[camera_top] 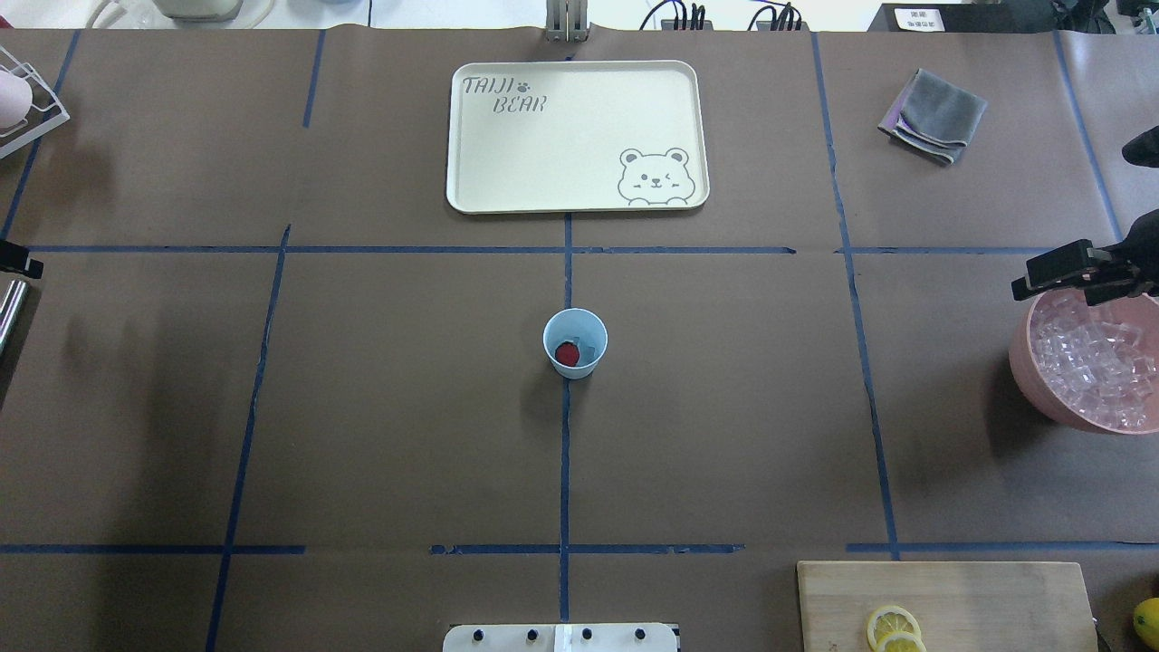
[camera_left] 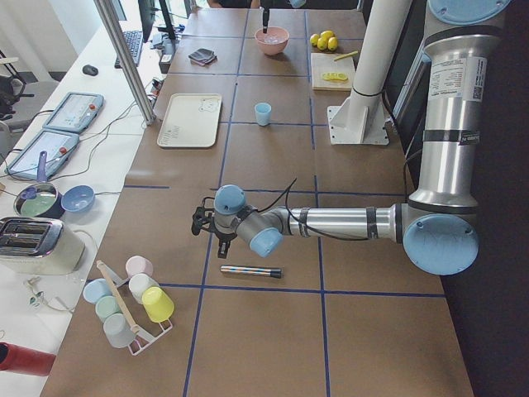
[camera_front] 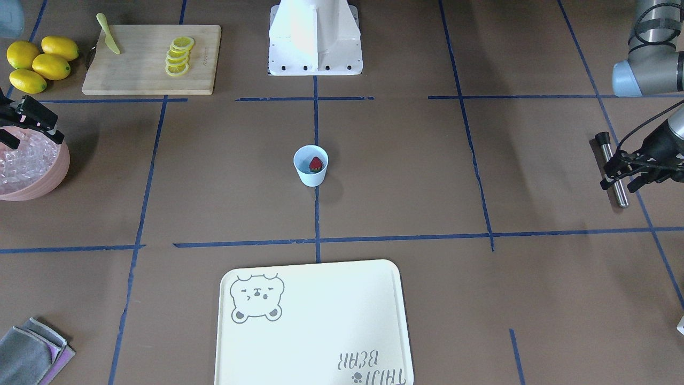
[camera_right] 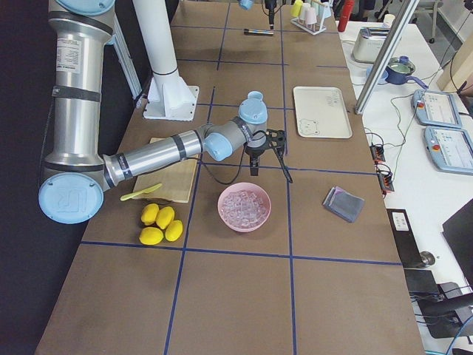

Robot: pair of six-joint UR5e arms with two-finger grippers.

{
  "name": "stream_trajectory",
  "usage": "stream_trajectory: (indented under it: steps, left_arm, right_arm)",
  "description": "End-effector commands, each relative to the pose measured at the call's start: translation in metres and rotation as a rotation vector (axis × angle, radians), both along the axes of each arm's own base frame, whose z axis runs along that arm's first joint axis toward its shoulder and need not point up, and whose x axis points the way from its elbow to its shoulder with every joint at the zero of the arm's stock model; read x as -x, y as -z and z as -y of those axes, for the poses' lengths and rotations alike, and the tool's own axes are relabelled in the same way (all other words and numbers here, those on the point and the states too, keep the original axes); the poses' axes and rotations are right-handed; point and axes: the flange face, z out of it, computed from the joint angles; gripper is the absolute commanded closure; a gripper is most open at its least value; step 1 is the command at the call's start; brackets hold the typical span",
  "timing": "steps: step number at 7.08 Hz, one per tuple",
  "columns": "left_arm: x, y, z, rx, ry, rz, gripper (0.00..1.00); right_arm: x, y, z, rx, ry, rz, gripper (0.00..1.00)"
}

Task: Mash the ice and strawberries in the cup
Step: 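Bring the metal pestle held in the left gripper back toward the table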

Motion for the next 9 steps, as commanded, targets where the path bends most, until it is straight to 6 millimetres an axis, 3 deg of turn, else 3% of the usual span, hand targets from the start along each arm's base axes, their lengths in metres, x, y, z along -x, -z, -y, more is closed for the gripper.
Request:
stream_trajectory:
  steps: [1,4,8,9]
  left_arm:
    - [0.003,-0.032,-0.004,0.067,0.009,0.021,0.25]
    - [0.001,-0.056,-0.012,0.113,0.011,0.034,0.24]
    - [-0.02,-0.059,-0.018,0.116,-0.036,0.042,0.25]
    - [-0.02,-0.058,-0.018,0.112,-0.037,0.041,0.35]
  right_arm:
    - [0.001,0.001,0.001,-0.003,0.001,0.002,0.0]
    - [0.002,0.001,0.001,-0.005,0.002,0.003,0.0]
    - [0.002,0.001,0.001,-0.005,0.002,0.003,0.0]
    - [0.002,0.001,0.001,-0.005,0.002,0.003,0.0]
